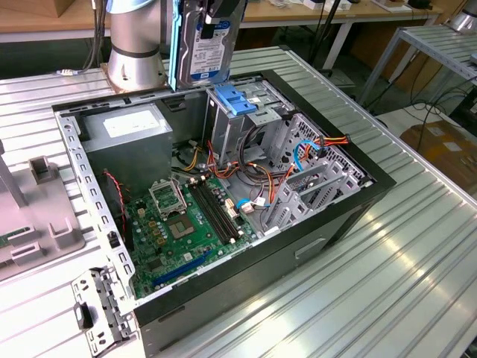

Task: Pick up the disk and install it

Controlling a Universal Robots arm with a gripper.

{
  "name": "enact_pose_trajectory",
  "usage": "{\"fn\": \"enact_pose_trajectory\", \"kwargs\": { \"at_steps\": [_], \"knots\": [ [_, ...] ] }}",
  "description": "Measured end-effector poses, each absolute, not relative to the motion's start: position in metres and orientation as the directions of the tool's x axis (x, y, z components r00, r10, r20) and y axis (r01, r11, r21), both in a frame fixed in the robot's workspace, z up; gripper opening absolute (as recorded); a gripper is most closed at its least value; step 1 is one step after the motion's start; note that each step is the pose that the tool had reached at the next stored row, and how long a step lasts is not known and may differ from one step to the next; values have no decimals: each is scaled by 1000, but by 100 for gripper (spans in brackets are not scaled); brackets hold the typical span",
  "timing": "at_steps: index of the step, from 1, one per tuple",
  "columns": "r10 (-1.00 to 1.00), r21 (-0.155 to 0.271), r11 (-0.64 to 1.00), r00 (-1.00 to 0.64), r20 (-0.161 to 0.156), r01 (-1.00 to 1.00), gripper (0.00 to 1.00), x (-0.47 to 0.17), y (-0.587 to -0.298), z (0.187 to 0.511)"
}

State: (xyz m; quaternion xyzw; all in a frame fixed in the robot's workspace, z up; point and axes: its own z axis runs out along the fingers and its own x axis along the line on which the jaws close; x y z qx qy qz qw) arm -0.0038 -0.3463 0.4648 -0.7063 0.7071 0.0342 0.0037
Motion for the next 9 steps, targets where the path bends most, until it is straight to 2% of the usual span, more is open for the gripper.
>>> {"fn": "enact_pose_trajectory", "kwargs": {
  "at_steps": [9],
  "knots": [
    [-999, 43, 0, -2, -54, -999, 36, -1, -350, 465]
  ]
}}
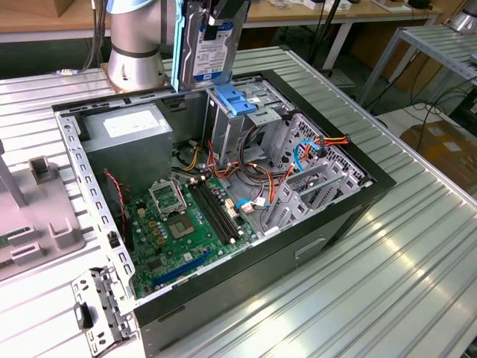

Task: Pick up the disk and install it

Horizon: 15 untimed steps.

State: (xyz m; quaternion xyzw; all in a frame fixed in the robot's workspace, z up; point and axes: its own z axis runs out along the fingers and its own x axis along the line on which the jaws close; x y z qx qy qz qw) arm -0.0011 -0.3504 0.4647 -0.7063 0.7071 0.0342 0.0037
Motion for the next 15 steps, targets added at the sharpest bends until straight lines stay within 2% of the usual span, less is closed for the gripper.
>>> {"fn": "enact_pose_trajectory", "kwargs": {
  "at_steps": [15],
  "knots": [
    [-999, 43, 0, -2, -53, -999, 36, 4, -358, 464]
  ]
}}
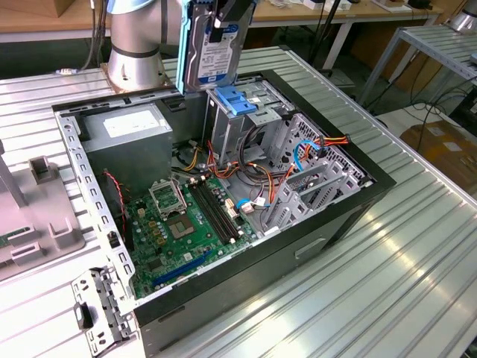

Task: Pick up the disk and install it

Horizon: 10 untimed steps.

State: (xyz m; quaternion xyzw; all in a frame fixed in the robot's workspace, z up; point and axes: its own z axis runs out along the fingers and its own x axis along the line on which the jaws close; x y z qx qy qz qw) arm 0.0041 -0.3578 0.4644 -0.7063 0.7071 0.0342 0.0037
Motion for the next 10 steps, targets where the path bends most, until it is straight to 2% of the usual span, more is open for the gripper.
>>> {"fn": "enact_pose_trajectory", "kwargs": {
  "at_steps": [10],
  "knots": [
    [-999, 43, 0, -2, -53, -999, 36, 8, -363, 464]
  ]
}}
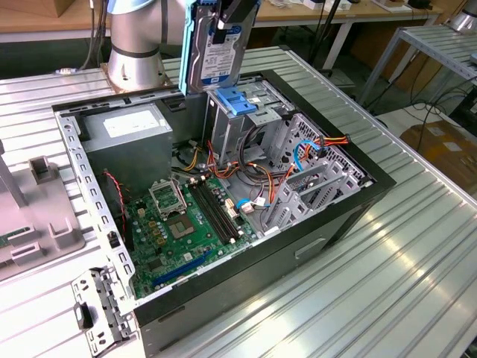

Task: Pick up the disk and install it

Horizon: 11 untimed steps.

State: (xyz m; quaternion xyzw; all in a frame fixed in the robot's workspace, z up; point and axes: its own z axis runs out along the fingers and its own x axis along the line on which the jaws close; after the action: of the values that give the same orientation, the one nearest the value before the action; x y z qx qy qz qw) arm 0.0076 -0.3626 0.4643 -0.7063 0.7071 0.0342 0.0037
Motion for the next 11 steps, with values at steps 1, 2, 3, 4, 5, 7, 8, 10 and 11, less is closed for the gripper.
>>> {"fn": "enact_pose_trajectory", "kwargs": {
  "at_steps": [1, 2, 3, 4, 5, 7, 8, 10, 11],
  "knots": [
    [-999, 43, 0, -2, -53, -999, 36, 8, -363, 464],
    [-999, 43, 0, -2, -54, -999, 36, 8, -363, 464],
    [-999, 43, 0, -2, -53, -999, 36, 9, -364, 464],
    [-999, 43, 0, -2, -54, -999, 36, 9, -364, 464],
    [-999, 43, 0, -2, -53, -999, 36, 9, -365, 464],
    [-999, 43, 0, -2, -54, -999, 36, 10, -366, 464],
    [-999, 43, 0, -2, -53, -999, 36, 10, -366, 464],
    [-999, 43, 0, -2, -54, -999, 36, 11, -367, 464],
    [-999, 43, 0, -2, -54, -999, 36, 11, -368, 464]
  ]
}}
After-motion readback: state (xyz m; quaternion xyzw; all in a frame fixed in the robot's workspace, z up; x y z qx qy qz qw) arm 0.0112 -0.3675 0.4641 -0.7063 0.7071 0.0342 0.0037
